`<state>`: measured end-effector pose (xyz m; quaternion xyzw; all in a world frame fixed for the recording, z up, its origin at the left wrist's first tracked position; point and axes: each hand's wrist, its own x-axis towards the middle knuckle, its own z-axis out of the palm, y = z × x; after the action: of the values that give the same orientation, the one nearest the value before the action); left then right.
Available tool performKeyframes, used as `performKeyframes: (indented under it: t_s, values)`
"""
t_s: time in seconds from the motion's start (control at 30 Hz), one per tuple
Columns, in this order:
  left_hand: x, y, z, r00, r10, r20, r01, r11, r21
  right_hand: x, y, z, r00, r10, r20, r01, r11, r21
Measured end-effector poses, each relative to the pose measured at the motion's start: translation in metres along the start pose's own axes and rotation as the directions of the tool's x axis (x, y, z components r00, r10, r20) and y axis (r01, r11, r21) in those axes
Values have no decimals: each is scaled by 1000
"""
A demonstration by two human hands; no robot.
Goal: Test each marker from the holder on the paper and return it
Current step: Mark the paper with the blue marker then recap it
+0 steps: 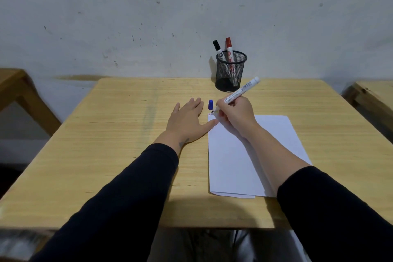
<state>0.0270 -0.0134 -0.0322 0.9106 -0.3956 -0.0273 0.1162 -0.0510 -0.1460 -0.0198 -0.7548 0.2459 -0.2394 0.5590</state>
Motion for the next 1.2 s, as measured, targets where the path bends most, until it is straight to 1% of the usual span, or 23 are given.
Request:
performKeyframes:
  t_s: [0.07, 0.17, 0.27, 0.43, 0.6, 0.7, 0.77, 0.83, 0.87, 0.93, 0.97, 1.03, 1.1, 1.2]
  values:
    - [0, 0, 0, 1000, 1, -2, -1, 1000, 3, 1, 2, 2, 1000, 3, 19, -3, 999, -33]
    - [1, -1, 1, 1000, 0, -1, 0, 1000, 6, 3, 4, 3, 1000, 7, 24, -7, 999, -35]
    - [1, -1, 1, 1000, 1, 1, -1, 1000, 10, 3, 4, 3, 999, -27, 26, 29, 995, -99]
    - [0, 0, 1, 1000, -5, 3, 5, 1000, 5, 3, 3, 4, 999, -37, 34, 43, 980, -193]
    - [1, -1, 2, 1000, 0, 1, 0, 1000, -4, 3, 1, 3, 999, -7, 52, 17, 982, -191]
    - [0, -1, 1, 1000, 0, 3, 0, 1000, -8, 1, -3, 1, 1000, 26, 15, -25, 997, -70]
    - [0, 1, -1, 1000, -8, 12, 8, 1000, -17, 1, -5, -2, 996, 92, -8, -90, 991, 95]
    - [0, 3, -3, 999, -37, 15, 38, 996, -84, 2, -8, -5, 987, 159, -16, -150, 956, 253]
    - [2, 3, -5, 998, -62, 2, 62, 987, -148, 4, -8, -8, 984, 174, -20, -161, 941, 299]
    - [7, 1, -10, 993, -96, -72, 73, 959, -275, 8, -11, -12, 984, 178, -31, -157, 929, 335]
    - [11, 1, -13, 988, -90, -127, 48, 952, -303, 10, -14, -15, 984, 174, -31, -153, 925, 349]
    - [18, 5, -19, 978, -56, -203, -6, 956, -294, 13, -20, -19, 985, 173, -16, -151, 900, 409]
    - [26, 11, -23, 978, -24, -206, -32, 964, -262, 17, -23, -23, 983, 180, -18, -149, 861, 487]
    - [34, 17, -21, 987, -61, -146, 12, 950, -313, 20, -24, -28, 981, 195, -12, -157, 818, 553]
